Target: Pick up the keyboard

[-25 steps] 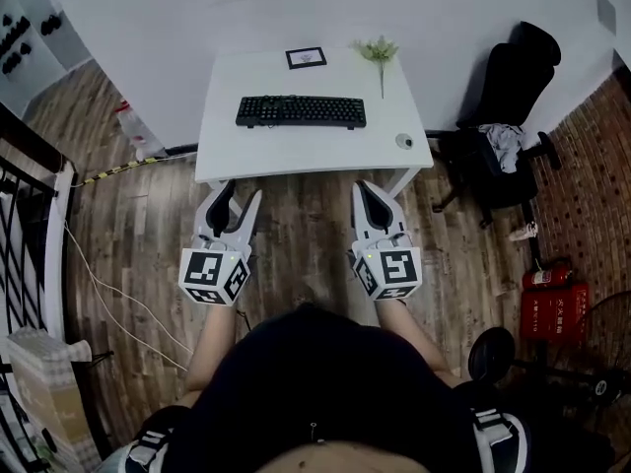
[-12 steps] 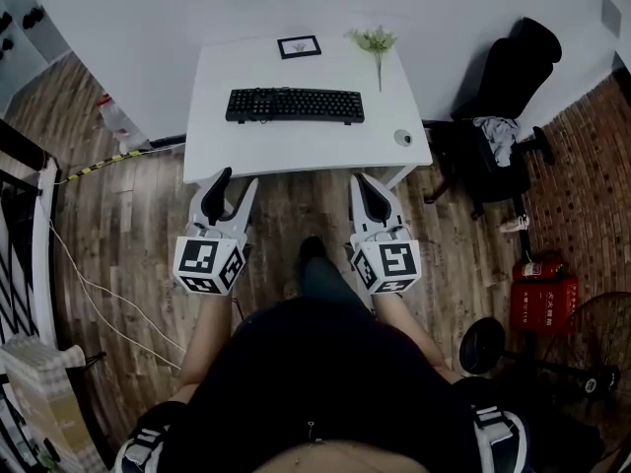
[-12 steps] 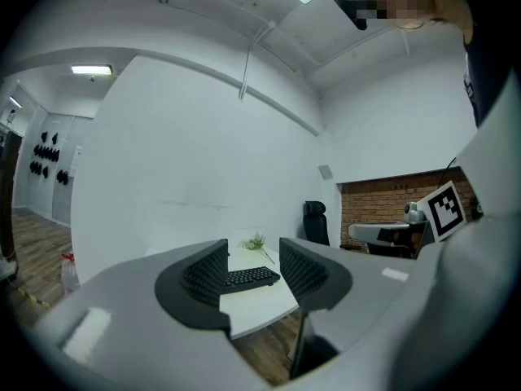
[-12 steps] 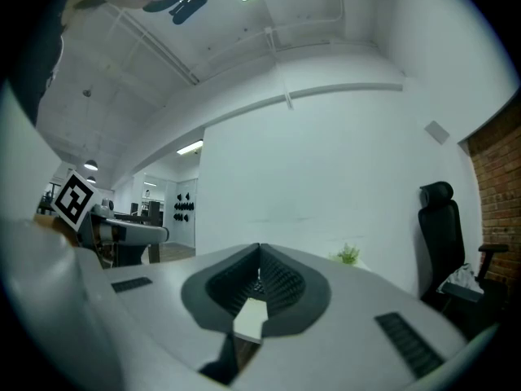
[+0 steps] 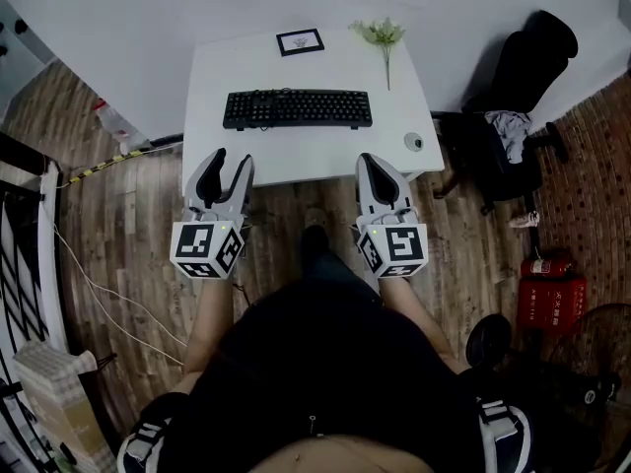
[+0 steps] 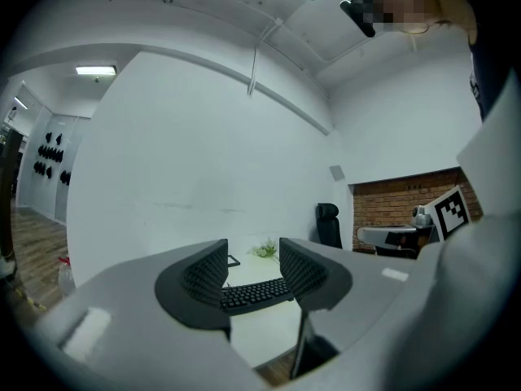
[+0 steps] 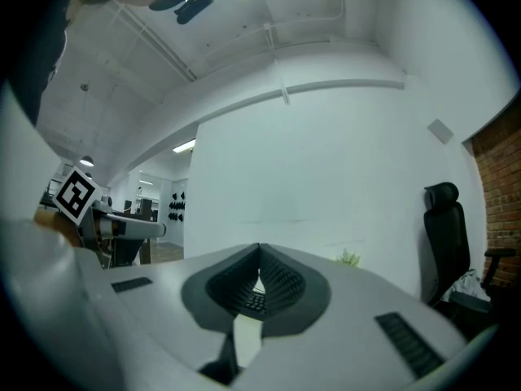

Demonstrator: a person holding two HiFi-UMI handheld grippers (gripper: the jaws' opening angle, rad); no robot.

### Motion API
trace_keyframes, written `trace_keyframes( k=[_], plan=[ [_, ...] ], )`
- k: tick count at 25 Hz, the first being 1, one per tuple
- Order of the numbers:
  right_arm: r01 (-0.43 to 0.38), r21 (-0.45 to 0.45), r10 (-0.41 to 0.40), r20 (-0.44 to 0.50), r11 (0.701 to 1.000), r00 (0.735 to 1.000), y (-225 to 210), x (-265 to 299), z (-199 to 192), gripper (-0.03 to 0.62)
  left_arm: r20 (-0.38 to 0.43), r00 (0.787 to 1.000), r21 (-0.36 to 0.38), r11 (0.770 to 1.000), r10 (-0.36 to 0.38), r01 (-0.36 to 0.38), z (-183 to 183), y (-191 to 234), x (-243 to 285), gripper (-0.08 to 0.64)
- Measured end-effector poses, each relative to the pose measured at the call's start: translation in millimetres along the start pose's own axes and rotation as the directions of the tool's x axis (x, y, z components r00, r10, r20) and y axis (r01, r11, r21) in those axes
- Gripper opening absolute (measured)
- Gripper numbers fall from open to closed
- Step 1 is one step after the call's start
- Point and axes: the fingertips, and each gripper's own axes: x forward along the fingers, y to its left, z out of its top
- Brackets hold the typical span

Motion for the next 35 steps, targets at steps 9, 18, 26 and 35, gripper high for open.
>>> trace_keyframes(
  k=[9,18,26,35],
  plan=[
    [-0.035,0.0,0.035,-0.043,0.999,0.998,-44.2,98.7,-8.0,0.012,-0.034,0.999,-0.007,0.999,0.038,-0.038,4.4,50.3,88.2,0.184],
    [-0.069,-0.011,0.068,-0.087,0.998,0.994,-91.9,187.9,-24.4,0.012,-0.088,0.992,-0.012,0.995,0.093,-0.094,-6.6,98.4,163.8,0.184],
    [-0.093,-0.032,0.087,-0.142,0.995,0.986,-121.6,236.4,-51.3,0.012,-0.195,0.975,-0.031,0.993,0.103,-0.111,-46.4,133.5,204.3,0.184],
    [-0.065,-0.032,0.057,-0.214,0.997,0.975,-141.8,257.8,-87.4,0.012,-0.353,0.93,-0.069,0.988,0.103,-0.135,-104.0,176.4,218.5,0.184]
  ],
)
